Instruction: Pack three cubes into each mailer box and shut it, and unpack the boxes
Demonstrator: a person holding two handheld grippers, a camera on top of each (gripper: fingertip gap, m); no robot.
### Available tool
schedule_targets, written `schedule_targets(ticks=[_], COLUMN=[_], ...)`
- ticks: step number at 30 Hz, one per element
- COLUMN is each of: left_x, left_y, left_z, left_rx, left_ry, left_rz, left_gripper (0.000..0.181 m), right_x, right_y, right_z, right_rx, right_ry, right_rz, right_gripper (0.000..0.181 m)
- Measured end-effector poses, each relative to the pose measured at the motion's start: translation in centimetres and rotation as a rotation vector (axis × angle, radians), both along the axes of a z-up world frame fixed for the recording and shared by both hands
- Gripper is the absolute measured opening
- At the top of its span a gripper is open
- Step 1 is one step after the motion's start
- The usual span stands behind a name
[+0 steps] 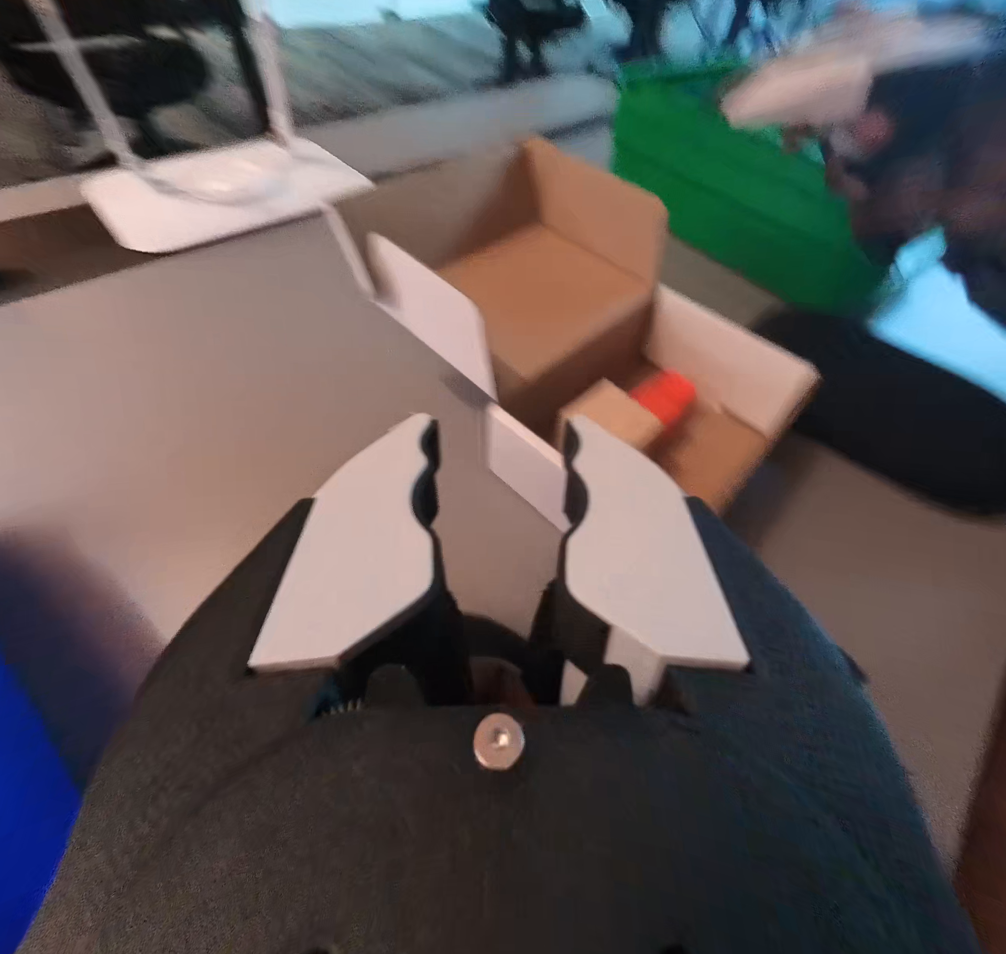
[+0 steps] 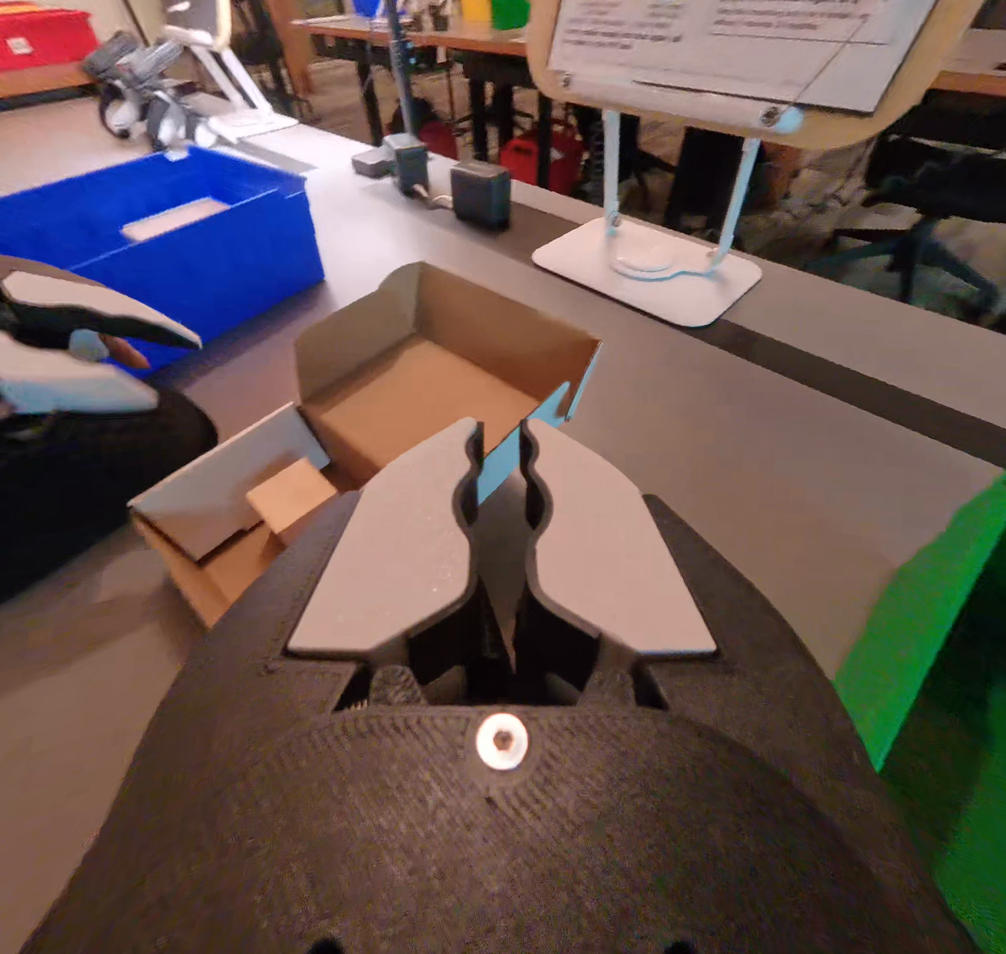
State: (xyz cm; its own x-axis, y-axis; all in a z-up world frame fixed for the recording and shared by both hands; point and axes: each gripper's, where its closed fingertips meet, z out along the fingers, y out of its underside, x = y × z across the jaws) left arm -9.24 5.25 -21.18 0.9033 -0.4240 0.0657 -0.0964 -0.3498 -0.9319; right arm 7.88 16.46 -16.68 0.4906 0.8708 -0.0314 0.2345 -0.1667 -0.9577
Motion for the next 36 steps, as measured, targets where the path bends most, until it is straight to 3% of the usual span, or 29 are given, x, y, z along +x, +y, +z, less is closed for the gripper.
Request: schedule_targets(ticks=[1,4,9,12,15,22,31,33,36], left_x=[-1.1,-2.1,-1.5,-0.5,0.5,2.1,3.8,3.4,2.9], left_y=[1.3,4.1,7.2,8.1,7.6,4.5,0.8,0.3,-1.2], left_z=[0.7,0.8,-1.0,-1.8,-1.5,0.0,-2.7,-2.9,-2.0], left_rx=[0.020,0.000,-0.059,-0.093,-0.070,0.097,0.123,0.123,0.205], left_ry=[-0.055,-0.133,-0.088,-0.075,-0.046,0.059,0.278,0.345,0.369], left_rz=[0.055,0.072,0.049,0.004,-0.044,-0.143,-0.203,-0.189,-0.191], left_gripper=[0.029,0.014,0.011,0.012,0.008,0.008,0.011,0.025,0.054], right_x=[-0.6,-2.0,-1.9,-2.5,-3.5,-2.2,-0.8,-0.3,0.8], right_y=[0.1,0.7,2.6,2.9,2.3,-1.0,-5.0,-5.2,-6.5], right_z=[-0.2,-2.0,-3.7,-5.7,-5.8,-4.1,-6.8,-7.5,-7.7], right_rx=[-0.007,-0.017,-0.083,-0.168,-0.243,-0.125,0.010,0.019,0.030], right_ry=[-0.004,-0.103,-0.093,-0.115,-0.025,-0.044,-0.185,-0.218,-0.231], right_rz=[-0.011,-0.063,-0.134,-0.084,0.001,0.067,0.072,0.066,0.102], right_gripper=[0.008,0.003,0.003,0.002,0.000,0.000,0.000,0.002,0.019])
